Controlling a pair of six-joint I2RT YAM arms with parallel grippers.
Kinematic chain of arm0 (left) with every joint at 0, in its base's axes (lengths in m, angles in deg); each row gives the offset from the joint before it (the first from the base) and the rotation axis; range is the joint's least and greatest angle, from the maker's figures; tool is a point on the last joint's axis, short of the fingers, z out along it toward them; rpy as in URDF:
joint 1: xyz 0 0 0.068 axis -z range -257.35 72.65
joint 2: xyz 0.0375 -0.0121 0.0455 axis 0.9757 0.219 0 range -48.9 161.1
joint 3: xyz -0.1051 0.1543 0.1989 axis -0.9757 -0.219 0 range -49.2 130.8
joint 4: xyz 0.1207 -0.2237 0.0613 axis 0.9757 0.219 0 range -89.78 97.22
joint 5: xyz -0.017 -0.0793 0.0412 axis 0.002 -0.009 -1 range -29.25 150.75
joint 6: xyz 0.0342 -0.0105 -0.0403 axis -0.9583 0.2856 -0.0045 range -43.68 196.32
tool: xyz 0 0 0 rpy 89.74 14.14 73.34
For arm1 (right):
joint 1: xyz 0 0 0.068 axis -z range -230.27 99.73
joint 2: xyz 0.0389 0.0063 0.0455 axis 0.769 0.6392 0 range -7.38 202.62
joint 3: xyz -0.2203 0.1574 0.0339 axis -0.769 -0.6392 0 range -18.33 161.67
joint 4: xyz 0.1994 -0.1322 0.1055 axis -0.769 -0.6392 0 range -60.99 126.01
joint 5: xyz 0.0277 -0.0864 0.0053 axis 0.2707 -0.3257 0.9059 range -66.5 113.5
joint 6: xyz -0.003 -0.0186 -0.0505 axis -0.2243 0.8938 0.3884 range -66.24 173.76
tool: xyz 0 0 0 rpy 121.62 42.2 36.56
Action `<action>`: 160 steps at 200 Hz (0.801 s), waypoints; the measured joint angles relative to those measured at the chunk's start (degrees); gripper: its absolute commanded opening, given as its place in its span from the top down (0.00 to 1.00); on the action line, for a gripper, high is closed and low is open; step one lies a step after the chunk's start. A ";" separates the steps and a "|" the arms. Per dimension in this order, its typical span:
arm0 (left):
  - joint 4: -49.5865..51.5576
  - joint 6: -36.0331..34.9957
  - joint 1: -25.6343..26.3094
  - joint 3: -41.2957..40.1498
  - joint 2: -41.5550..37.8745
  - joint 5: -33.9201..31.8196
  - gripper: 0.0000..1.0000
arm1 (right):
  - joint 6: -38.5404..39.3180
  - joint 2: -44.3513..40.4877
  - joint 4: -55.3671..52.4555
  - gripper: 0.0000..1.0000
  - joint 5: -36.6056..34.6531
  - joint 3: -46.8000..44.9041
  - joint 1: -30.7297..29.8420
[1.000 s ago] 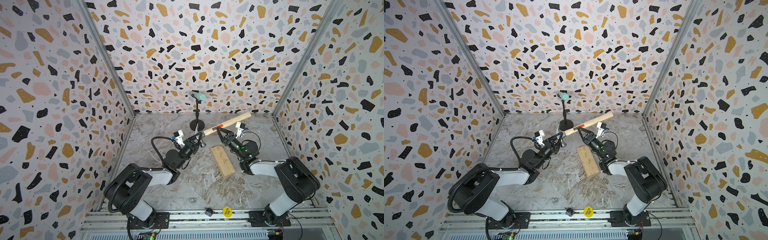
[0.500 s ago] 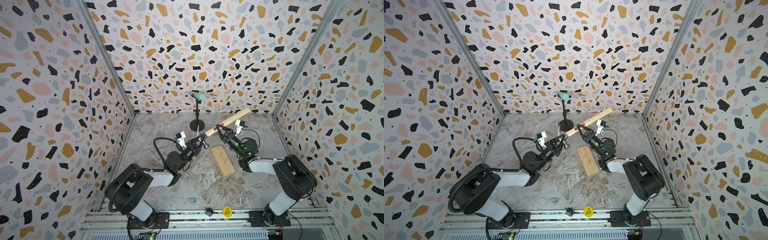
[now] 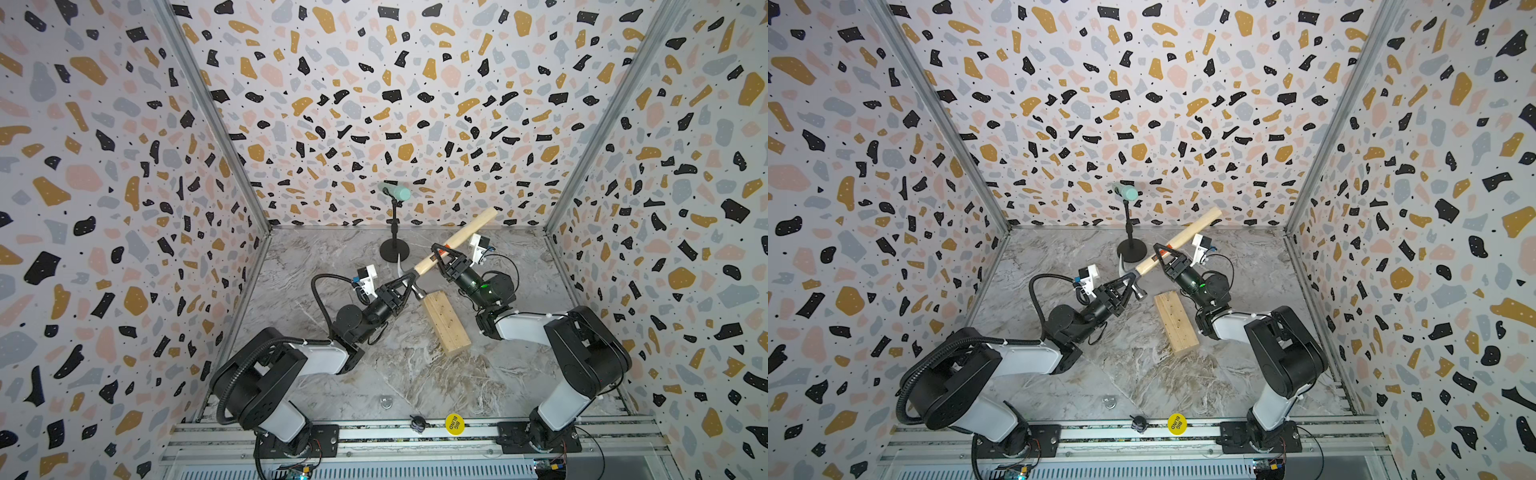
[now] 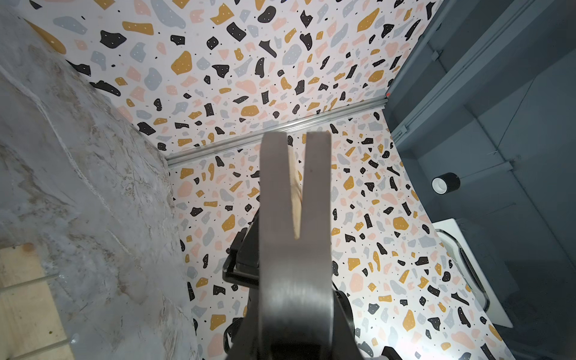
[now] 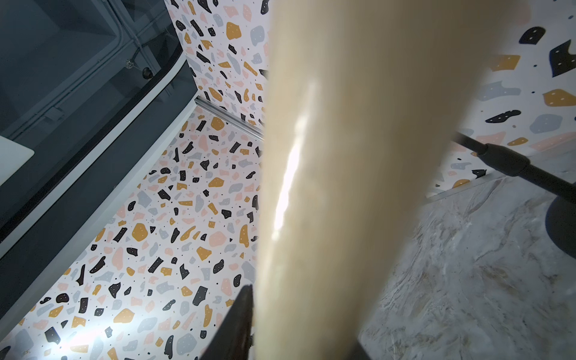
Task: Use a claw hammer to pull out a nail
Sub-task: Pick up the hammer at the center of the board.
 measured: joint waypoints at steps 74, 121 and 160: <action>0.00 -0.98 0.83 -0.92 0.00 0.85 1.00 | -0.92 0.22 -1.36 0.75 1.42 0.96 0.24; 0.13 -1.31 0.87 -1.70 0.00 1.05 1.00 | -1.33 0.22 -3.02 0.90 2.51 0.96 0.74; 0.68 -2.23 0.87 -1.70 -0.02 1.49 1.00 | -1.44 0.20 -3.45 1.00 3.32 0.96 0.96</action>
